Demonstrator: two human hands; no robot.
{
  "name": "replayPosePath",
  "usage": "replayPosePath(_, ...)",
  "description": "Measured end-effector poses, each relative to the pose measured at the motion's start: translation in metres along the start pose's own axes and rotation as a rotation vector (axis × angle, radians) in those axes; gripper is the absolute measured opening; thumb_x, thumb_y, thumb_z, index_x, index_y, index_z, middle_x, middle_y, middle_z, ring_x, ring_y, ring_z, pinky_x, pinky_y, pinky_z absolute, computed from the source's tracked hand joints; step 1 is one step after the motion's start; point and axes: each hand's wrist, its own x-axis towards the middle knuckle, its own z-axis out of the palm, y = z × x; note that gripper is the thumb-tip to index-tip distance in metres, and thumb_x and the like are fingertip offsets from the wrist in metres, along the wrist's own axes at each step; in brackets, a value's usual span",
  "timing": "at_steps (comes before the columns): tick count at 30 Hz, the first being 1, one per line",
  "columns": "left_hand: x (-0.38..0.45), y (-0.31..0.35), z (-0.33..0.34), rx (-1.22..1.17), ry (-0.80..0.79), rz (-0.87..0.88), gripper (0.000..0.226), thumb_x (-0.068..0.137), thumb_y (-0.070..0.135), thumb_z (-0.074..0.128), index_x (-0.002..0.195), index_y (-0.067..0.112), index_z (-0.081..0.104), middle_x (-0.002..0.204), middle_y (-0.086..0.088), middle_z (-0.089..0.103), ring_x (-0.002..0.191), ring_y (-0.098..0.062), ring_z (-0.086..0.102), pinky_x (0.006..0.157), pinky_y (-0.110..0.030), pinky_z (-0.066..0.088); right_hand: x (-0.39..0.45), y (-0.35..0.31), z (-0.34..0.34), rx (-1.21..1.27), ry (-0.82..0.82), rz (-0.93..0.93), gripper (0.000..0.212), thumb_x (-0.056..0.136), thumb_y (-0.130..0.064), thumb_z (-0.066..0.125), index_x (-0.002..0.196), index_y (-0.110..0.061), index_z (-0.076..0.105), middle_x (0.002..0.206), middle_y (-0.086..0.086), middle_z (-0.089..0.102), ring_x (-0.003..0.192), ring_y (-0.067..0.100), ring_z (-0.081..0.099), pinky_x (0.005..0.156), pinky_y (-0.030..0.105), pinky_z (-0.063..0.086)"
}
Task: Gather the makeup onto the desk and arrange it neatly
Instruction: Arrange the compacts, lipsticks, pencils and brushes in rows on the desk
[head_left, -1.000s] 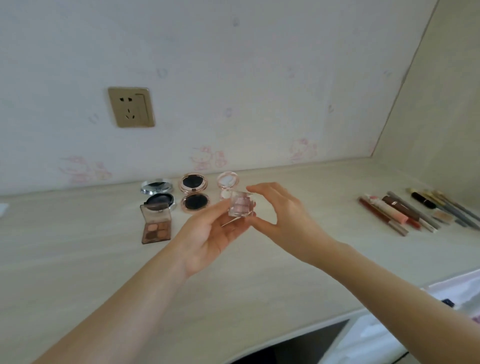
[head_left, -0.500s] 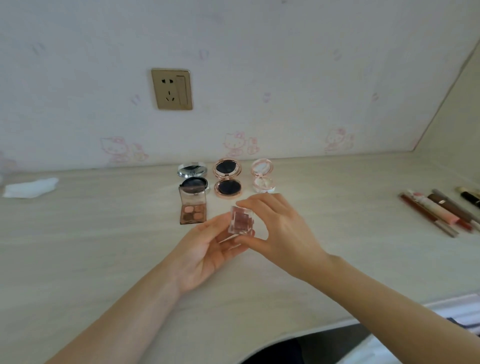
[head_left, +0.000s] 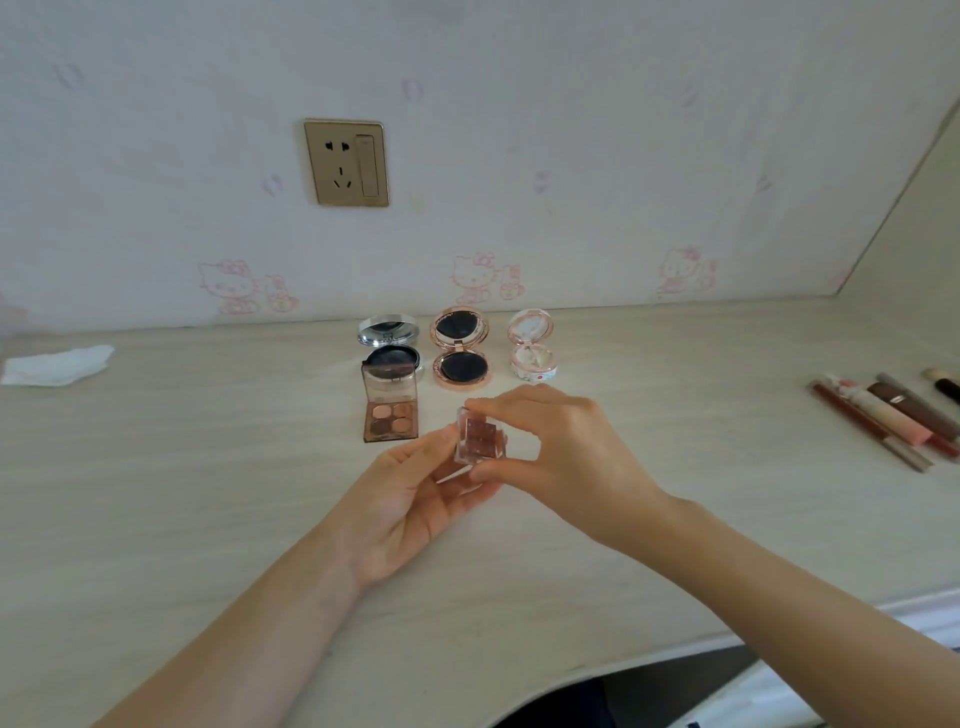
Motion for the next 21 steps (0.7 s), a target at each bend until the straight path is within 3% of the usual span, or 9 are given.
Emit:
replayPosePath(8, 0.0, -0.001, 0.002, -0.002, 0.0, 0.021, 0.029, 0.082, 0.018, 0.061, 0.103, 0.002, 0.072, 0.107, -0.018, 0.068, 0.092, -0.023, 0.068, 0.077, -0.034, 0.057, -0.006, 0.0, 0.01, -0.197, 0.102, -0.146, 0.041, 0.076, -0.022, 0.077, 0.114, -0.013, 0.064, 0.107, 0.0, 0.065, 0.095, 0.024, 0.061, 0.077, 0.04, 0.053)
replayPosePath(15, 0.001, -0.004, 0.003, 0.001, 0.013, 0.035, 0.026, 0.082, 0.016, 0.06, 0.1, 0.003, 0.074, 0.107, -0.018, 0.069, 0.094, -0.023, 0.069, 0.075, -0.033, 0.057, -0.01, 0.003, 0.013, -0.185, 0.178, -0.232, 0.033, 0.079, -0.012, 0.075, 0.11, -0.006, 0.065, 0.105, 0.005, 0.064, 0.089, 0.025, 0.064, 0.067, 0.039, 0.054)
replayPosePath(19, 0.001, -0.003, 0.0, 0.063, 0.007, 0.089, 0.032, 0.081, 0.014, 0.062, 0.108, 0.0, 0.07, 0.112, -0.02, 0.067, 0.098, -0.027, 0.068, 0.078, -0.032, 0.057, -0.008, 0.006, 0.01, -0.05, 0.044, -0.153, 0.041, 0.081, -0.011, 0.073, 0.12, -0.011, 0.061, 0.125, 0.0, 0.057, 0.108, 0.016, 0.059, 0.087, 0.031, 0.051)
replayPosePath(21, 0.0, -0.004, -0.002, 0.139, 0.016, 0.148, 0.036, 0.078, 0.013, 0.065, 0.113, 0.003, 0.068, 0.113, -0.019, 0.068, 0.1, -0.028, 0.068, 0.078, -0.031, 0.056, -0.006, 0.009, 0.007, 0.019, -0.021, -0.084, 0.046, 0.081, -0.015, 0.074, 0.124, -0.018, 0.058, 0.141, -0.006, 0.046, 0.124, 0.007, 0.048, 0.1, 0.019, 0.04)
